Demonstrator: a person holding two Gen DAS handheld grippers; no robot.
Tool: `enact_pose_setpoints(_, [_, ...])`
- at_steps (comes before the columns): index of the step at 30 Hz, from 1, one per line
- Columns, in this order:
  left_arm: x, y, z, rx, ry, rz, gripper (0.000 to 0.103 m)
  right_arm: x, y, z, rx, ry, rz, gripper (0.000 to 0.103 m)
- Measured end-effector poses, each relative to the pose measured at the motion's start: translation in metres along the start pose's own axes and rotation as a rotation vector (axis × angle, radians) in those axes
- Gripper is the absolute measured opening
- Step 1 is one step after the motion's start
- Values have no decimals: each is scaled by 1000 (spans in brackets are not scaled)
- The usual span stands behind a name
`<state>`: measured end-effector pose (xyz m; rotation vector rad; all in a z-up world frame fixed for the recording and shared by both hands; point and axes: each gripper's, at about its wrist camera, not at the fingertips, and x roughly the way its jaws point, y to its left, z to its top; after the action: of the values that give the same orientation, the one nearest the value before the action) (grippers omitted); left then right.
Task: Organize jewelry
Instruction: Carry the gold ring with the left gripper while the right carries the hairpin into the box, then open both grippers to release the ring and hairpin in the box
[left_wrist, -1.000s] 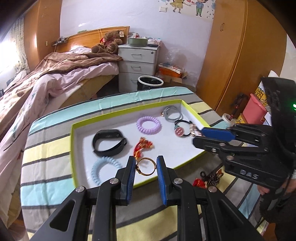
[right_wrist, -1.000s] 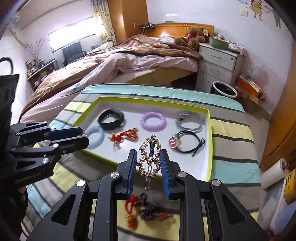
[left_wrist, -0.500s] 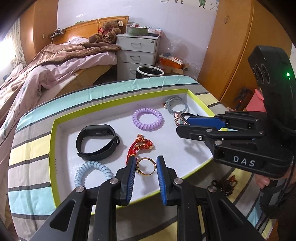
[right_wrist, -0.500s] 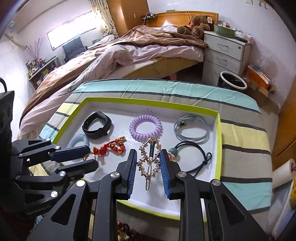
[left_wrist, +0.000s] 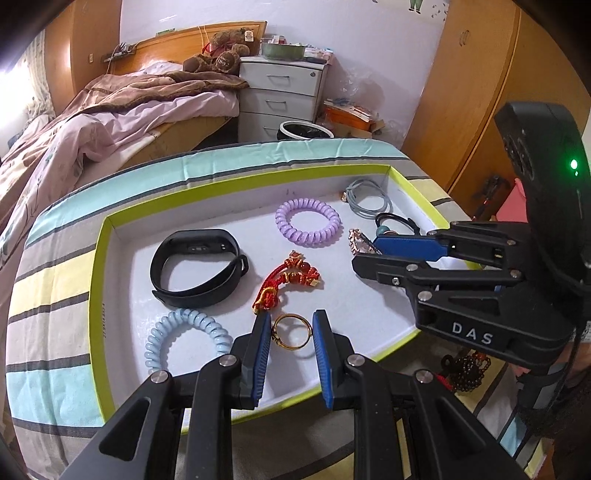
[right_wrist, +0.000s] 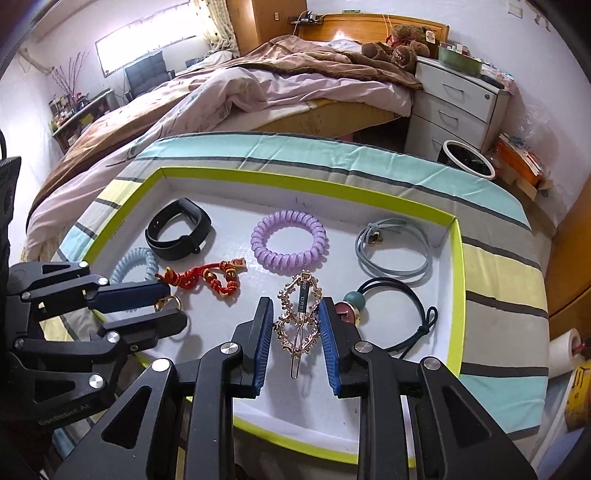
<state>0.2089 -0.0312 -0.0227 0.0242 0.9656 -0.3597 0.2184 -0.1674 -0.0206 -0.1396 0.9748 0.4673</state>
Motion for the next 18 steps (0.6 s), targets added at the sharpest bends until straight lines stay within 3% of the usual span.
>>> enact_pose_setpoints(18, [1,3,-1,-23,-4,-9,27,0,1,-1,7,-8,1,27])
